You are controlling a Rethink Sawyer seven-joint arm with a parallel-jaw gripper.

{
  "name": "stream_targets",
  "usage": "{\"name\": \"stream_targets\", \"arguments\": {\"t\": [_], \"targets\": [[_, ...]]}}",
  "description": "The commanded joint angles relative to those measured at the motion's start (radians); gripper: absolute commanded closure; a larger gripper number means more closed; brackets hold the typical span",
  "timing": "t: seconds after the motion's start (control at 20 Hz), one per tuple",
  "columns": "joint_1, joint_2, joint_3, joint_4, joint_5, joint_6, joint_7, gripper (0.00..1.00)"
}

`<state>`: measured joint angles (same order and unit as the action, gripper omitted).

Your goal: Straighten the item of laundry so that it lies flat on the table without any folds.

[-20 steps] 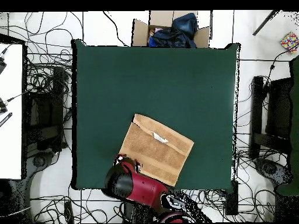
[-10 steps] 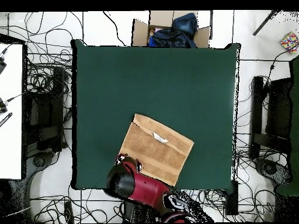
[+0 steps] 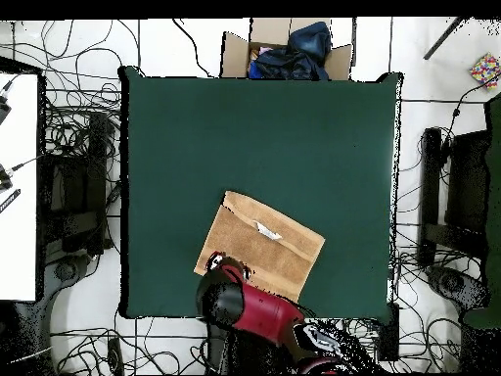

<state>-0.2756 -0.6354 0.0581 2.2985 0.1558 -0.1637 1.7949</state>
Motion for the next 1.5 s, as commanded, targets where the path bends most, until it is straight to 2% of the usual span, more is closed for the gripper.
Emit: {"name": "stream_targets", "arguments": {"t": [0.05,0.55,0.95,1.15,1.5], "targets": [[-0.08,0.078,0.023,-0.27,-0.067,0.203,-0.043,0.0],[-0.17,0.135,0.034,-0.415,-0.235,0.292,-0.059,0.0],[-0.22,0.147,0.045,-0.499,-0.342,0.376,-0.073,0.0],[-0.252,0.145,0.06,-0.502,-0.39,0.395,-0.069,0.0],[-0.304,0.037,0.088,-0.423,-0.449,0.44,-0.058,0.0]]}}
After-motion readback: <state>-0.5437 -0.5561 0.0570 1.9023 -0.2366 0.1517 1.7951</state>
